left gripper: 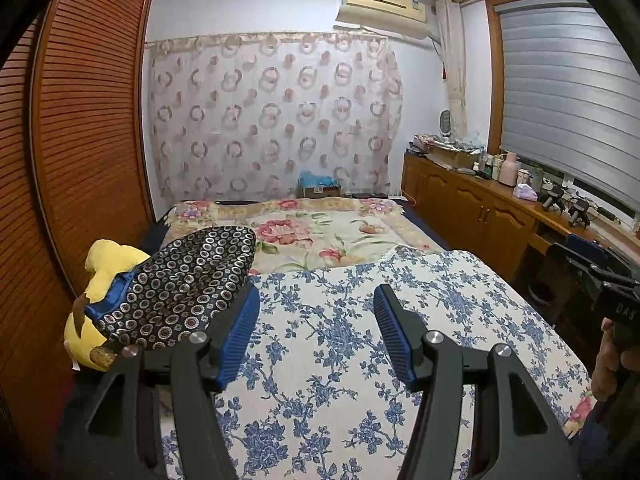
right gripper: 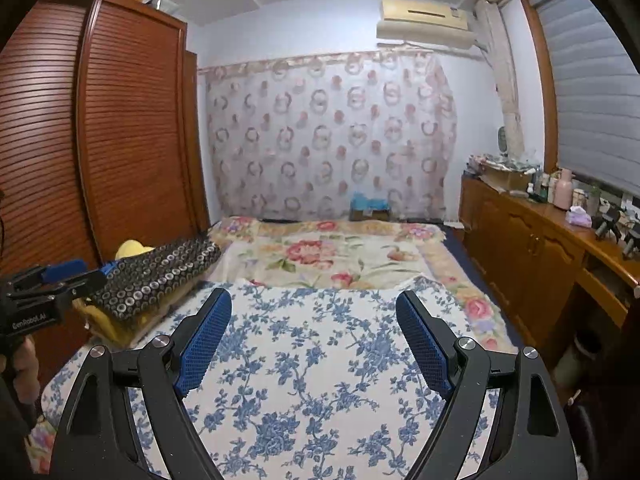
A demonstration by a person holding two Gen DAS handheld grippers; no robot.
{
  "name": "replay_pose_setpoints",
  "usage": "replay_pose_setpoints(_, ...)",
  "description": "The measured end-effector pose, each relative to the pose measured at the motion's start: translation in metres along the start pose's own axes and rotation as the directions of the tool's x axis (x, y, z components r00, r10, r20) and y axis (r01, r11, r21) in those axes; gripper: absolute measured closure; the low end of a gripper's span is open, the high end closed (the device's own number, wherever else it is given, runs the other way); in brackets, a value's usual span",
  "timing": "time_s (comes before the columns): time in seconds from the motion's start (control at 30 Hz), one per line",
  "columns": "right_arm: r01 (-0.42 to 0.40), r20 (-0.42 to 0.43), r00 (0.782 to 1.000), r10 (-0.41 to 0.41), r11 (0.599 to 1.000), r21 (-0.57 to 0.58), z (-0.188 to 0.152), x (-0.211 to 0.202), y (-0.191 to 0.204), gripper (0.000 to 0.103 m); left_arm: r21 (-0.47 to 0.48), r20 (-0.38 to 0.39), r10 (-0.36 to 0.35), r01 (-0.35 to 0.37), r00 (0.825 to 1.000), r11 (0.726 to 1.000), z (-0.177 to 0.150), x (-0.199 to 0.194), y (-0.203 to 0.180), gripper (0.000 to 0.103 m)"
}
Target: Fold small clothes
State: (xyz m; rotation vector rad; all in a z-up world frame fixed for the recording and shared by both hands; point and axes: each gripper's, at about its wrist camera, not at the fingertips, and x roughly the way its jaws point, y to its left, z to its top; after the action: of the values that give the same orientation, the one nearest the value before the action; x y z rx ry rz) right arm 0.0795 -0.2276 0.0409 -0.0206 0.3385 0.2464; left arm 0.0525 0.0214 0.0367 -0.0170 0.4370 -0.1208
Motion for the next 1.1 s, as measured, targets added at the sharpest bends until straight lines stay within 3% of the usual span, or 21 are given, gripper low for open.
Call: replay_pose_setpoints(1.1,0.001,-0.022,1.000,-0.001,1.000,0.006,-0.0029,0.0028,-0.0054,0.017,0.001,0.005,0.020,-0.020,1.000,1.000,-0.0076,-0.0016,0.0022,0.044)
